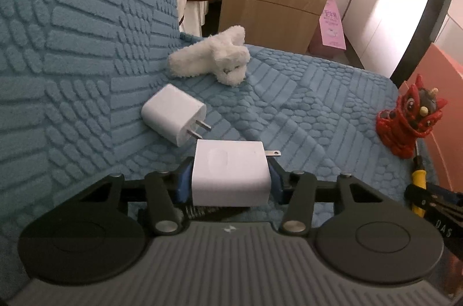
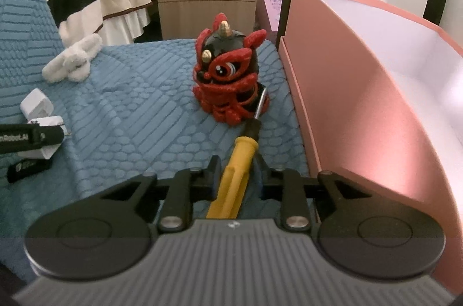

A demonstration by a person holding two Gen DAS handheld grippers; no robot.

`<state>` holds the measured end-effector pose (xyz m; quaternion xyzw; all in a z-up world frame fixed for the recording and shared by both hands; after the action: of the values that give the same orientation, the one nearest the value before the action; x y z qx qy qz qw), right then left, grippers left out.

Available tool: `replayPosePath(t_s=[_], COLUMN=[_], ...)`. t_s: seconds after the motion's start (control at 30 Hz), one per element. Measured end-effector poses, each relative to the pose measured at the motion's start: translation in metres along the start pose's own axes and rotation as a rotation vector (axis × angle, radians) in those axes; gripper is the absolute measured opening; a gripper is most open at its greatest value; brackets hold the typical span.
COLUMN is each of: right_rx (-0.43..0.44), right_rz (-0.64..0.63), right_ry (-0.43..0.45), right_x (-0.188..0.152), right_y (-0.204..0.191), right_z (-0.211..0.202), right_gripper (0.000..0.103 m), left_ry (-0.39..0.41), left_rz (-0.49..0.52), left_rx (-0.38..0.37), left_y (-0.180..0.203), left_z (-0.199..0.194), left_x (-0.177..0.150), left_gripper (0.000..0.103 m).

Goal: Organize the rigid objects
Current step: 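Carry the screwdriver with the right tool while the left tool carries the charger over the pink box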

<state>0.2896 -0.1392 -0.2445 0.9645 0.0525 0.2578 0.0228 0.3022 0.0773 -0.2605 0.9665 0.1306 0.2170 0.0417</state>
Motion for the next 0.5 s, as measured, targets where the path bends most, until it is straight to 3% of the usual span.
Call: replayPosePath(t_s=[0.23,0.5], right_rx=[0.006,0.090], right_rz=[-0.016,-0.023], right_ry=[-0.008,-0.002], right_x=[-0.017,-0.033], right_y=[-0.001,-0.007], right_z=[-0.014,-0.042], right_gripper=[0.024,0.023], left_ry=[-0.002,-0.028], left_rz=[-0.017,-0.004], left_rx=[-0.078,-0.151], left_y=[0.015,0.042], left_z=[-0.016,-0.026], left_x=[-0.012,-0.031], left_gripper=[0.057,0.056])
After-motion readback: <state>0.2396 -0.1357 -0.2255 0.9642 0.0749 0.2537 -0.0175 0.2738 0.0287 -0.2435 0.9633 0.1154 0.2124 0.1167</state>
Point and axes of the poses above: each gripper's, at about its wrist camera, not at the fingertips, and z roughly the way its jaws point, y to its right, x to its top, the point moved 6 cm from there along z, roughly the way its jaws point, and after that the axes turned 14 degrees about -y, right-handed, at the moved point
